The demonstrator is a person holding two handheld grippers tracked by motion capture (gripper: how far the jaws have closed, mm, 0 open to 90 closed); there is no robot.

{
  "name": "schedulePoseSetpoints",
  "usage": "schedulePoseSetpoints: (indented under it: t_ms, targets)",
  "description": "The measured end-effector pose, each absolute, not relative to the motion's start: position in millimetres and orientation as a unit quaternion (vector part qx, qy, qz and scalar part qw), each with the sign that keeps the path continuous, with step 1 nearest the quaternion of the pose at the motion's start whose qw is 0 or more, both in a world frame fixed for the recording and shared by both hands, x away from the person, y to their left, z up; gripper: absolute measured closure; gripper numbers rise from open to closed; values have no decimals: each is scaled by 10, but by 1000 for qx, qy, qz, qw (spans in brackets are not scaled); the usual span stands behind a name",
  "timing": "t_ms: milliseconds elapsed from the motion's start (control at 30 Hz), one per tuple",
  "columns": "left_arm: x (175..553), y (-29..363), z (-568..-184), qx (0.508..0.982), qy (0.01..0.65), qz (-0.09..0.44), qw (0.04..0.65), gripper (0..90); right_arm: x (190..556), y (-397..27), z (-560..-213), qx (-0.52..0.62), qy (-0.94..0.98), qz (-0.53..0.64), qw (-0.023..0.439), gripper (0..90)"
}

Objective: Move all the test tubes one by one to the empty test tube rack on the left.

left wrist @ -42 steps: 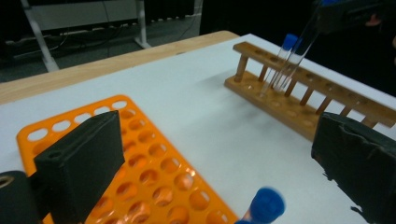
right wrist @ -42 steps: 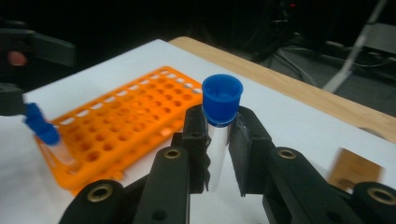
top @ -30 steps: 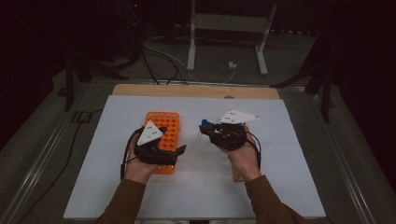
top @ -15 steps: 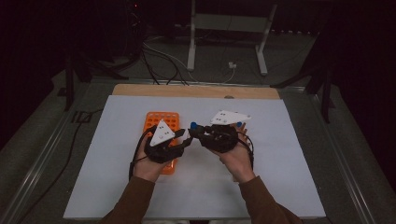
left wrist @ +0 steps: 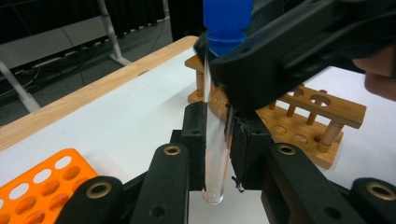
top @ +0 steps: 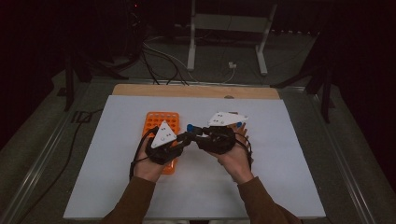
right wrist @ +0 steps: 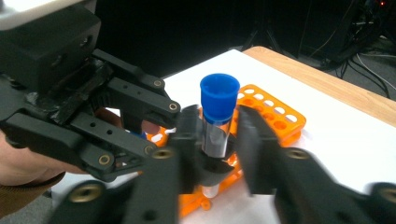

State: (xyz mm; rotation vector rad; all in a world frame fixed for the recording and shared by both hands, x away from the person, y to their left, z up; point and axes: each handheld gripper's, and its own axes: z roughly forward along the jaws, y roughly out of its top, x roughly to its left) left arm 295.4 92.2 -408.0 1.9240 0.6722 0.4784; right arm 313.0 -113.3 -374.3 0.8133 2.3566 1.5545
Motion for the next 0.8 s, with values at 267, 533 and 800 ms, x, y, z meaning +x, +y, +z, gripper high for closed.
schedulePoseSetpoints:
  t_ms: [267,533,800]
  targets:
    - [2995,1094,-4050,775,306,205,514,781,3150,-1320,-3761,289,791,521,138,245]
    - [2999,1336,-4066,760,331,208,519,780,3234,-1618,-3939,339,780,500,164,124]
    - [2955,1629,-4145,750,356,213,515,780,3255,-1936,-4044,382,764,486,183,38]
